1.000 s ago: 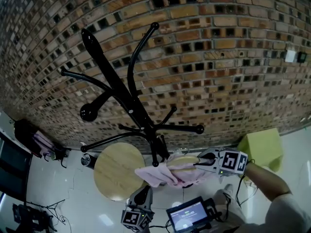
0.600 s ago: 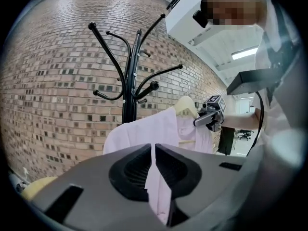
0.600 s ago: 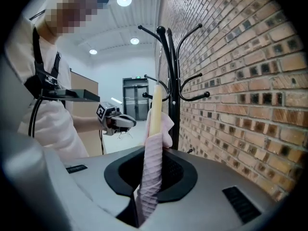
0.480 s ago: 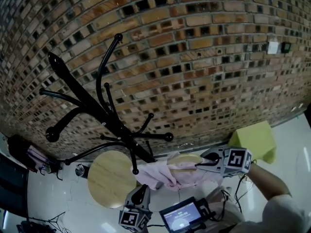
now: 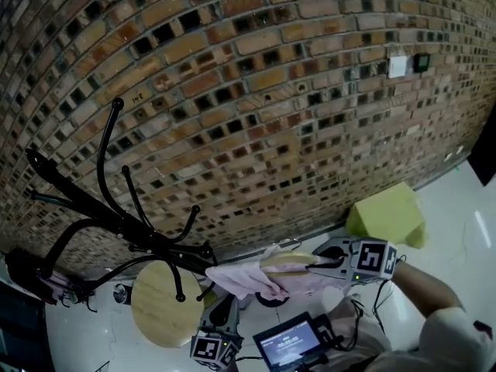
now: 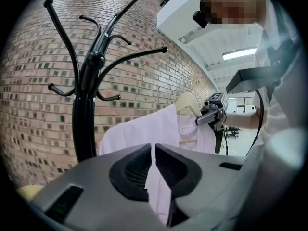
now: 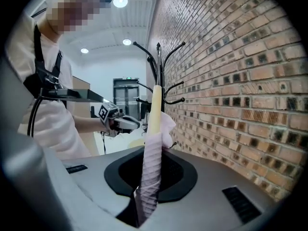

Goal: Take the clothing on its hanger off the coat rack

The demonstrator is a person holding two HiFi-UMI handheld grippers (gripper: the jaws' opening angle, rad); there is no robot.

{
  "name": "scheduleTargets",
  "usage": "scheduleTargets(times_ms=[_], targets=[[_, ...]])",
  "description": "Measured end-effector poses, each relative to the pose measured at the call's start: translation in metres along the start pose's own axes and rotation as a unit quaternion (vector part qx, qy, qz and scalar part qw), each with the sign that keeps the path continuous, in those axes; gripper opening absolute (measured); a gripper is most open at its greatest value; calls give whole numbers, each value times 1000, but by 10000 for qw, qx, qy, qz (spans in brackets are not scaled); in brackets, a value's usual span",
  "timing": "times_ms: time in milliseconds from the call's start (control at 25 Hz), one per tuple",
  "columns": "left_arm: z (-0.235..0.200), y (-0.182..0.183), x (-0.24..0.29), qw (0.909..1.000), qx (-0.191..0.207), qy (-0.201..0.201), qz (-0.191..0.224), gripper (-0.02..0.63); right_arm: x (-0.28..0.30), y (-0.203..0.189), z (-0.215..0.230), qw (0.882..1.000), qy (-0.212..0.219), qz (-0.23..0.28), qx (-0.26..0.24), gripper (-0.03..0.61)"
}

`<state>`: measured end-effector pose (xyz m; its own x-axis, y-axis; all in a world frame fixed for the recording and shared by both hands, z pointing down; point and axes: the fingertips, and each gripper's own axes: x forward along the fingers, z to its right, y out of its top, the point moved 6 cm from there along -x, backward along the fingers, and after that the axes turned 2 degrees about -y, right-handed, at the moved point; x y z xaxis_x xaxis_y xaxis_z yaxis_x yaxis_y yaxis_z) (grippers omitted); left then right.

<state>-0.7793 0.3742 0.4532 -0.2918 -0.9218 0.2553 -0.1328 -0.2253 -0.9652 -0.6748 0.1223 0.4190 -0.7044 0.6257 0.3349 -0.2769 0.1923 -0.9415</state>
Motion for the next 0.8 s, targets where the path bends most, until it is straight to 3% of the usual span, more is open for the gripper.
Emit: scheduleTargets(times_ms=[400,680,800], targets=[[66,33,95,9973,154,-711,-44,21,-100,-30,28,9972,-729,77,107,32],[126,48,162,9913,341,-1269,-112,20,-188,-64,36,9905,-1319,-144,359,32],[153,57,189,9874,439,-1515,-100,20,-224,-72,38,9860,-1602,28,459,32]])
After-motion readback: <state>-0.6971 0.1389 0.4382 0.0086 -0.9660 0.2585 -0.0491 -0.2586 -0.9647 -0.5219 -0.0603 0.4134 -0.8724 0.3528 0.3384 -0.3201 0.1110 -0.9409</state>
